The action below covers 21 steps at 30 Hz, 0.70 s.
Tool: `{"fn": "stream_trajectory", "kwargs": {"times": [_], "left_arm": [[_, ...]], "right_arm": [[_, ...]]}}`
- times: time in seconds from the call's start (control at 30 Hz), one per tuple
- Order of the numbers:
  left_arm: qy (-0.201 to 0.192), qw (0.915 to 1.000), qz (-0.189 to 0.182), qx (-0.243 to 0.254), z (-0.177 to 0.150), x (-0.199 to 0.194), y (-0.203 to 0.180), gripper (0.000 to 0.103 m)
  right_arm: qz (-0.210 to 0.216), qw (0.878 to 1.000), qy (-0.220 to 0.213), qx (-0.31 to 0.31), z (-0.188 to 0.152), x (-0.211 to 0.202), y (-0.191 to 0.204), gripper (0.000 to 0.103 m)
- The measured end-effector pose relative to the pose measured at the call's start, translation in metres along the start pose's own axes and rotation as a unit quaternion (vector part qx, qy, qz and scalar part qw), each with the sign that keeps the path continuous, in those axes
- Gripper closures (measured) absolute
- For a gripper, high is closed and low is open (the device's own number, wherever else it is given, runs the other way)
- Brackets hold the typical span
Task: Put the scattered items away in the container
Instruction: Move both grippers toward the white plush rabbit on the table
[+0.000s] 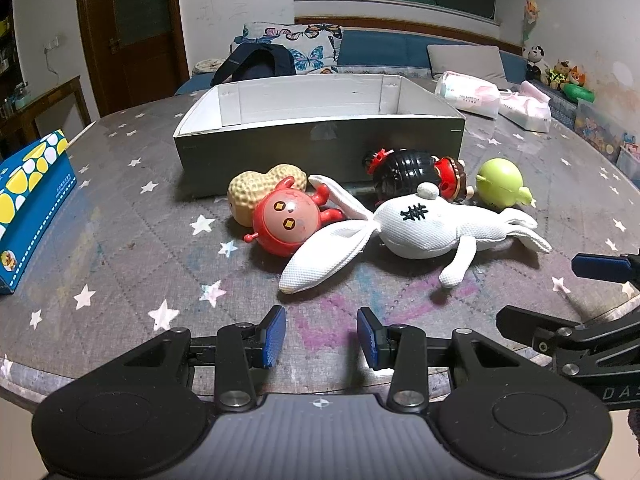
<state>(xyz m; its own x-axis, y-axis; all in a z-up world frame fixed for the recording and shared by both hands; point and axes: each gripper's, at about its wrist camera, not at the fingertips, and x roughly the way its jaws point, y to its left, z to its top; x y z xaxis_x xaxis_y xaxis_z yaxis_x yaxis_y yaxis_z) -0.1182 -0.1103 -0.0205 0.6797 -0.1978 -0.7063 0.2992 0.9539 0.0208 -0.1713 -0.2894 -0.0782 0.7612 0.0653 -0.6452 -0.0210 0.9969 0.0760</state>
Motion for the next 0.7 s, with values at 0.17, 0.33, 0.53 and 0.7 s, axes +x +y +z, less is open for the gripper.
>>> {"fn": "stream_trajectory", "kwargs": {"times": [0.17,0.33,0.53,0.7], "left_arm": [[0.0,1.0,0.0,0.001,0.0,0.0,0.0,0.061],[0.001,1.0,-0.002,0.003,0.002,0.0,-0.001,0.061],[0.004,1.0,-0.002,0.008,0.003,0.002,-0.003,0.061],[0.006,0.9999,-0.004,0.011,0.004,0.003,-0.005,0.061]], "right_arm": [[0.003,1.0,0.005,-0.005,0.0,0.004,0.002,0.0],[0.008,1.0,0.007,-0.009,0.001,0.007,0.003,0.0],[0.01,1.0,0.009,-0.009,0.002,0.009,0.003,0.0],[0.013,1.0,0.01,-0.01,0.004,0.011,0.003,0.0]]}}
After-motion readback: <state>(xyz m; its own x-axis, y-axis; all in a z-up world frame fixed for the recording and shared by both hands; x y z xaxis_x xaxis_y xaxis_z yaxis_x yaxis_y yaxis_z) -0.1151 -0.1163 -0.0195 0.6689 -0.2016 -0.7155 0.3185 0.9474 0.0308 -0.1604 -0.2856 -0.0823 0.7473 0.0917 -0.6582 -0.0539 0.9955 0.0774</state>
